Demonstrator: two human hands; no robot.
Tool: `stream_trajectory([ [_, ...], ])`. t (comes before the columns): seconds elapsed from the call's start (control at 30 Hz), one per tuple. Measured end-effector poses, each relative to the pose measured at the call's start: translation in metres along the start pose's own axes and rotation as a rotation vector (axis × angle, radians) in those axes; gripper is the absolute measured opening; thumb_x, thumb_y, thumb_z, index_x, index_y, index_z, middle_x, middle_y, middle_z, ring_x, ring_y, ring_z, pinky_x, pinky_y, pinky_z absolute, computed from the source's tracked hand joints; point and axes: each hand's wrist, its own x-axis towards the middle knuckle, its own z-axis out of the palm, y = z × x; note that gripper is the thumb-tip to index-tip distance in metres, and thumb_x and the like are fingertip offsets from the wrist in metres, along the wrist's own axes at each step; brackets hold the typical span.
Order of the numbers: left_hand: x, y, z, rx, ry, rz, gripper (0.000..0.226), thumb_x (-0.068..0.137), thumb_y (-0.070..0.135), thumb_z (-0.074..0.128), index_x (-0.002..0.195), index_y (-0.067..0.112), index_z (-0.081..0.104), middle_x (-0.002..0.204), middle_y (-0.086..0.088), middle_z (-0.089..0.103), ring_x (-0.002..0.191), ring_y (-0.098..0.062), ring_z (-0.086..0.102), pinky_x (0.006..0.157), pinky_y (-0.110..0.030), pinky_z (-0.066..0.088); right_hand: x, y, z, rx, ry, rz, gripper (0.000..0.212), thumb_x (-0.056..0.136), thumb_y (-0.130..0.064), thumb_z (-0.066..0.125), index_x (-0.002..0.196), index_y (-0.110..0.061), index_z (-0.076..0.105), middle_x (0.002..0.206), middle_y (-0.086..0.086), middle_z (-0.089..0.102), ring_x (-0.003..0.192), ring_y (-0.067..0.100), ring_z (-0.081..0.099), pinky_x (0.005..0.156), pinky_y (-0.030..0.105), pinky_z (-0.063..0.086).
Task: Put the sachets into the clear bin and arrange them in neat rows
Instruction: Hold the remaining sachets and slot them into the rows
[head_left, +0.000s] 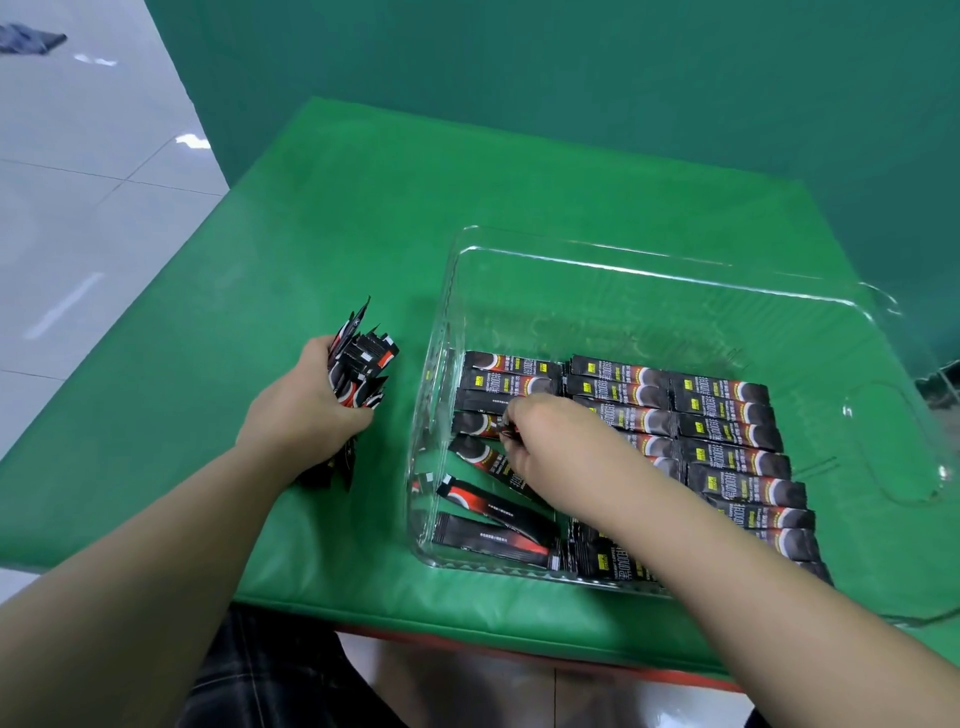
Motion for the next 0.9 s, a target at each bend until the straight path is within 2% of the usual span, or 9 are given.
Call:
stream_trajectory([
  [0.07, 0.000, 0.000, 0.000, 0.002, -0.001, -0.002, 0.079, 0.072, 0.042, 0.076, 0.132, 0.037, 0.025, 0.094, 0.012, 0.058, 0.078, -0.021, 0.062, 0.072, -0.036, 0.053, 0.000, -0.002, 0.002, -0.063, -0.035, 0.022, 0.022, 0.092, -0.026, 0.056, 0.081, -0.010, 0.046, 0.081, 0.005, 0.043, 0.082, 0.024, 0.051, 0.065, 0.031, 0.041],
  [0.17, -0.001, 0.001, 0.000, 0.004, 0.000, -0.001, 0.079, 0.071, 0.041, 0.076, 0.132, 0.037, 0.025, 0.094, 0.012, 0.059, 0.078, -0.022, 0.063, 0.072, -0.036, 0.053, 0.000, -0.005, 0.007, -0.107, -0.102, 0.041, 0.033, 0.089, -0.036, 0.061, 0.075, -0.012, 0.043, 0.087, 0.008, 0.046, 0.090, 0.027, 0.053, 0.069, 0.034, 0.043],
  [0.23, -0.001, 0.001, -0.001, 0.002, 0.001, 0.002, 0.080, 0.071, 0.041, 0.076, 0.133, 0.036, 0.026, 0.096, 0.012, 0.057, 0.084, -0.025, 0.063, 0.075, -0.037, 0.052, 0.002, -0.007, 0.013, -0.101, -0.106, 0.037, 0.029, 0.089, -0.033, 0.062, 0.077, -0.011, 0.048, 0.088, 0.009, 0.049, 0.092, 0.028, 0.054, 0.068, 0.034, 0.045],
  [0.4, -0.003, 0.003, -0.002, 0.007, 0.001, 0.010, 0.080, 0.072, 0.041, 0.077, 0.134, 0.034, 0.027, 0.096, 0.011, 0.056, 0.085, -0.026, 0.062, 0.075, -0.036, 0.051, 0.006, -0.004, 0.018, -0.067, -0.117, 0.040, 0.024, 0.087, -0.024, 0.064, 0.075, -0.011, 0.048, 0.076, 0.004, 0.044, 0.076, 0.025, 0.048, 0.065, 0.032, 0.047],
  [0.5, -0.003, 0.004, -0.002, 0.006, 0.003, 0.013, 0.079, 0.072, 0.040, 0.077, 0.134, 0.034, 0.027, 0.096, 0.011, 0.056, 0.086, -0.027, 0.062, 0.076, -0.037, 0.051, 0.011, -0.003, 0.019, -0.046, -0.137, 0.055, 0.027, 0.086, -0.025, 0.068, 0.076, -0.011, 0.047, 0.079, 0.005, 0.046, 0.076, 0.025, 0.046, 0.065, 0.032, 0.045],
  [0.7, -0.002, 0.002, -0.001, 0.000, 0.003, 0.005, 0.080, 0.072, 0.041, 0.077, 0.134, 0.036, 0.027, 0.096, 0.012, 0.056, 0.088, -0.026, 0.061, 0.076, -0.036, 0.050, 0.020, -0.002, 0.023, -0.058, -0.145, 0.105, 0.045, 0.084, -0.024, 0.071, 0.061, -0.014, 0.033, 0.064, 0.000, 0.036, 0.075, 0.027, 0.050, 0.065, 0.033, 0.047],
  [0.9, 0.000, 0.000, 0.000, -0.009, 0.002, 0.006, 0.078, 0.071, 0.042, 0.077, 0.130, 0.038, 0.027, 0.096, 0.013, 0.055, 0.089, -0.026, 0.062, 0.080, -0.039, 0.052, 0.021, -0.003, 0.022, -0.051, -0.153, 0.132, 0.047, 0.085, -0.029, 0.069, 0.061, -0.016, 0.032, 0.064, -0.001, 0.034, 0.075, 0.025, 0.047, 0.065, 0.033, 0.046],
])
